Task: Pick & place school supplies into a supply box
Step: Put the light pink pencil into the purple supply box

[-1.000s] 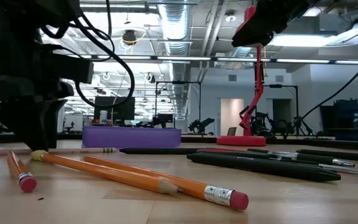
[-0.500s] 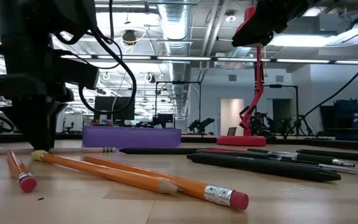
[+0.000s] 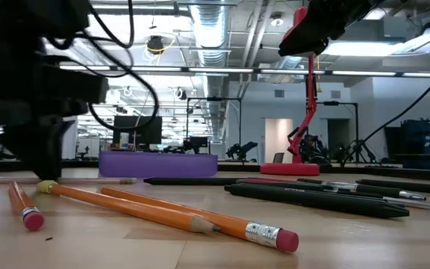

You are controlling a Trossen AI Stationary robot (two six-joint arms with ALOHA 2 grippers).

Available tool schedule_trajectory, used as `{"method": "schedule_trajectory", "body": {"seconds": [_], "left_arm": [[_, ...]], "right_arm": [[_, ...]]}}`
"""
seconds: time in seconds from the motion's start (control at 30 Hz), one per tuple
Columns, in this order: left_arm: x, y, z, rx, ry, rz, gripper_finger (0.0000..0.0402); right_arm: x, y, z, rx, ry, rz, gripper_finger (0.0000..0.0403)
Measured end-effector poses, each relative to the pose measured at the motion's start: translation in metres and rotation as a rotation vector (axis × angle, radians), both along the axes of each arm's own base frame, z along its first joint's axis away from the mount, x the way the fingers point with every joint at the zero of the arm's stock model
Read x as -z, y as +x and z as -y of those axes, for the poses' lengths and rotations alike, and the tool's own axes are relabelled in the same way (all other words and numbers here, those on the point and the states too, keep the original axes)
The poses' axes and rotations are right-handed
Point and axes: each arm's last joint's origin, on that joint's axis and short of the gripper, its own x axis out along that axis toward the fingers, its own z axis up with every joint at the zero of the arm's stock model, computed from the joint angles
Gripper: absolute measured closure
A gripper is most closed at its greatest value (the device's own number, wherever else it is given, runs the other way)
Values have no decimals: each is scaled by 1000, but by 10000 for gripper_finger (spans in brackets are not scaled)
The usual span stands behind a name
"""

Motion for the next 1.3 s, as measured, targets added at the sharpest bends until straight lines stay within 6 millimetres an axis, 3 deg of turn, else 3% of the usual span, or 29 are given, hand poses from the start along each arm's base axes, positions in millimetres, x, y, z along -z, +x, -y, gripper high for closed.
{"method": "schedule_trajectory", "body": {"seconds": [0.43, 0.73, 0.9, 1.3], "left_arm": [[-15, -12, 28, 27, 132, 77, 401], [-46, 3, 32, 51, 284, 183, 401], [-56, 22, 9, 22, 382, 204, 401], [-59, 70, -88, -179, 404, 211, 401]], "right_arm": [[0, 0, 0, 0, 0, 0, 297], [0, 0, 0, 1, -1, 0, 297], [0, 0, 0, 1, -1, 0, 297], [0, 0, 0, 1, -1, 1, 297]]}}
